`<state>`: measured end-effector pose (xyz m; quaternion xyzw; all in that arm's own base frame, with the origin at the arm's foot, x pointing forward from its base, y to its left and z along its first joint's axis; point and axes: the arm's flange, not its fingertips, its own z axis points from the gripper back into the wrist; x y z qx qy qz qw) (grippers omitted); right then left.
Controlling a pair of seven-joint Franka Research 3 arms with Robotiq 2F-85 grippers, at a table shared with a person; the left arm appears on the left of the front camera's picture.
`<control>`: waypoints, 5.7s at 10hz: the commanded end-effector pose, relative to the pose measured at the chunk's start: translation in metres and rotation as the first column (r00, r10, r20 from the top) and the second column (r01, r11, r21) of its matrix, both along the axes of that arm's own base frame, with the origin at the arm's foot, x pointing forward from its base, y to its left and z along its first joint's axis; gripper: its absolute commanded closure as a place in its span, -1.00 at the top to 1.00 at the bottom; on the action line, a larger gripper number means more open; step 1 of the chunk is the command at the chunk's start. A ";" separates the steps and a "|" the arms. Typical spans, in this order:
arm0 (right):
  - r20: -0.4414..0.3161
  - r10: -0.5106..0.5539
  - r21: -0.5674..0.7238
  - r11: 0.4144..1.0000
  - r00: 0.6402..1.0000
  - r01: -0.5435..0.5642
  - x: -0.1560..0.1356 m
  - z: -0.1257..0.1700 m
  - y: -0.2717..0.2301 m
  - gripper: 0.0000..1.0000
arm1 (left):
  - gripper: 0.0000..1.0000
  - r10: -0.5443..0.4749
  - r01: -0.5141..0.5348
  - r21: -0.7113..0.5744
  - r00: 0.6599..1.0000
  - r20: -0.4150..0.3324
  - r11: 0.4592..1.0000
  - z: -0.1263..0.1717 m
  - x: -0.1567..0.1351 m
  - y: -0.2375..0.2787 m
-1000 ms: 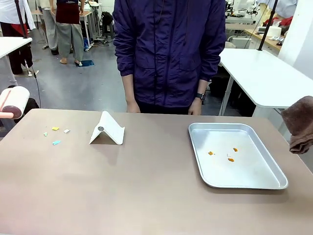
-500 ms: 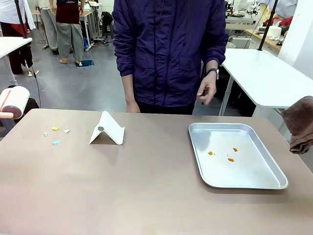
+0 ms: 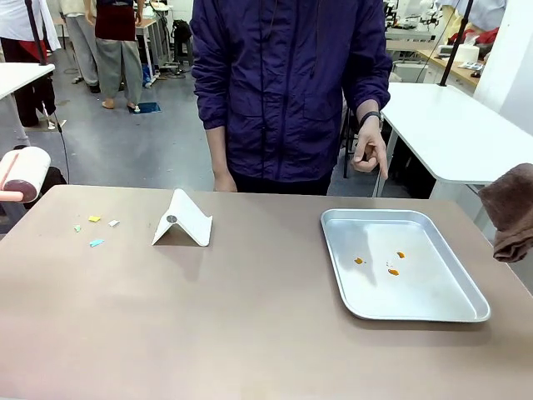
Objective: Clean the surface of the table.
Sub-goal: If a person points to the right, clean the right side of the table with your right hand, and if they point to the left, clean the left side with your left hand.
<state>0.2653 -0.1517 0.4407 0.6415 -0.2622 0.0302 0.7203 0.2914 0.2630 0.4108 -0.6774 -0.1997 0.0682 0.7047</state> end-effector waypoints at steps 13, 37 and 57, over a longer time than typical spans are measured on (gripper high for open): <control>-0.199 -0.211 -0.807 0.590 0.957 -0.038 0.149 -0.016 0.063 -0.84 | -1.00 -0.017 0.017 0.002 1.000 0.019 1.000 0.003 -0.003 0.000; -0.450 0.167 -0.683 0.570 0.878 -0.458 0.243 -0.163 0.259 -0.84 | -1.00 -0.017 0.017 0.002 1.000 0.019 1.000 0.003 -0.003 0.000; -0.295 0.181 -0.123 0.966 0.938 -0.225 0.159 -0.060 0.047 -0.84 | -1.00 -0.017 0.017 0.002 1.000 0.019 1.000 0.003 -0.003 0.000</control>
